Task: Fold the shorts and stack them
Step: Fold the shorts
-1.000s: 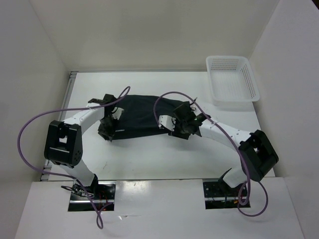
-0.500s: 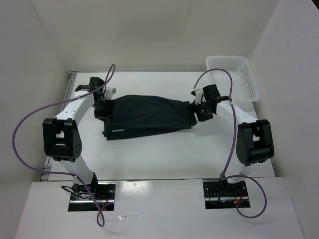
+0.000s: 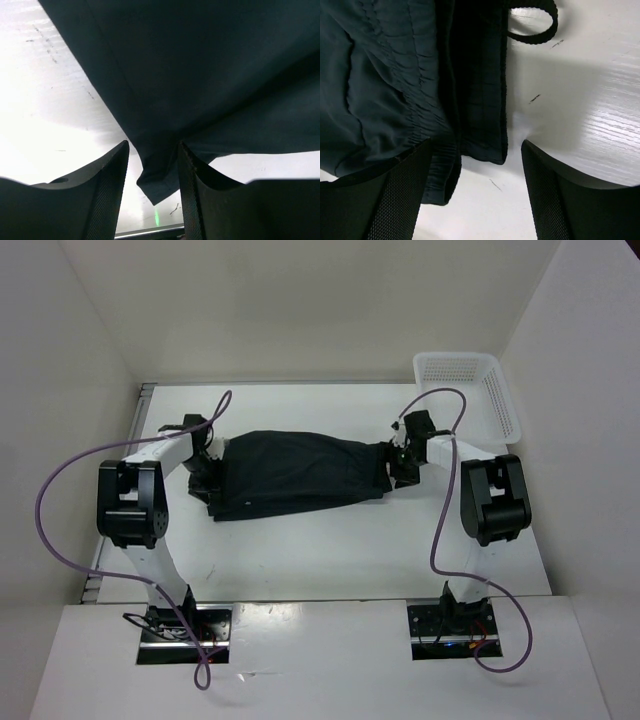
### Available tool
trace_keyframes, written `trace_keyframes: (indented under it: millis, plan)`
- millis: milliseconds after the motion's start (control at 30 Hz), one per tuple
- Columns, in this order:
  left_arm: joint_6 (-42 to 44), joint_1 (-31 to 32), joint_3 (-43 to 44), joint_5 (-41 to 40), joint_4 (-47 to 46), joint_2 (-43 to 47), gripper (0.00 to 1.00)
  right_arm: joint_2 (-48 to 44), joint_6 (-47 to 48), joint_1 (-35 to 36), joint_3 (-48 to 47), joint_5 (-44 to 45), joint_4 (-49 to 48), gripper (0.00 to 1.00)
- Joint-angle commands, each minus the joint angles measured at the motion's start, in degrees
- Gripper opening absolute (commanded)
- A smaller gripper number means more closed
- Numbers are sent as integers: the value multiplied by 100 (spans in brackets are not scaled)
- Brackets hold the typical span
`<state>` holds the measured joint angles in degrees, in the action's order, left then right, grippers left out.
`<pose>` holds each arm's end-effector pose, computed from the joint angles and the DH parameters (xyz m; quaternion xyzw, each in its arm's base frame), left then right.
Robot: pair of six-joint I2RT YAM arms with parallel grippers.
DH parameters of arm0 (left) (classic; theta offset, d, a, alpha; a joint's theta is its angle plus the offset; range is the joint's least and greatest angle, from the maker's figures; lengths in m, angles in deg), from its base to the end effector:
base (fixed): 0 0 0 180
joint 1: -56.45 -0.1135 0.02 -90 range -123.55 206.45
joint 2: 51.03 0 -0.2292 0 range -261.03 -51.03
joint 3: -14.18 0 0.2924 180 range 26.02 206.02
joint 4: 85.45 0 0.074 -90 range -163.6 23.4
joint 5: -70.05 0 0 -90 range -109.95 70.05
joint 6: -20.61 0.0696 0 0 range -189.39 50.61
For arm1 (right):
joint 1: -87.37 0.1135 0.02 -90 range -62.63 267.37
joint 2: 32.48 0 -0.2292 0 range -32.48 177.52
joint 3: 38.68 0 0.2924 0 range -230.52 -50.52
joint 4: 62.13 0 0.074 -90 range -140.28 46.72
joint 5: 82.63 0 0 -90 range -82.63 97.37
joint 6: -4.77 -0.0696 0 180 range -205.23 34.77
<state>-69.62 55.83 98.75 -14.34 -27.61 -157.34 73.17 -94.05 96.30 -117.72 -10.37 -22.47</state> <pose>0.3819 -0.0027 0.0843 -0.0029 0.9947 -0.0484 0.0909 0.3916 0.0830 0.0748 -0.0326 0.9669 0.1804 0.1774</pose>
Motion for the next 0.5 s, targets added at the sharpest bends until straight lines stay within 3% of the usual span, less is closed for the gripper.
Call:
trace_keyframes:
  millis: [0, 133, 200, 300, 333, 467]
  plan:
    - [23, -8, -109, -16, -73, -145, 51, 149, -234, 117, -267, 76, -276, 77]
    - [23, -8, -163, 37, -73, -268, 51, 202, -234, 171, -31, 77, -276, 76]
    - [23, -60, -163, 37, -73, -268, 53, 202, -234, 171, 75, 16, -276, 70]
    - [23, -61, -31, 90, -73, -399, 53, 202, -234, 171, 207, -273, -276, 45]
    - [23, -122, -31, 90, -73, -400, 53, 202, -182, 171, 207, -274, -276, 29]
    - [23, -324, 382, 90, -3, -400, 55, 97, -59, 171, 155, -397, -276, 4]
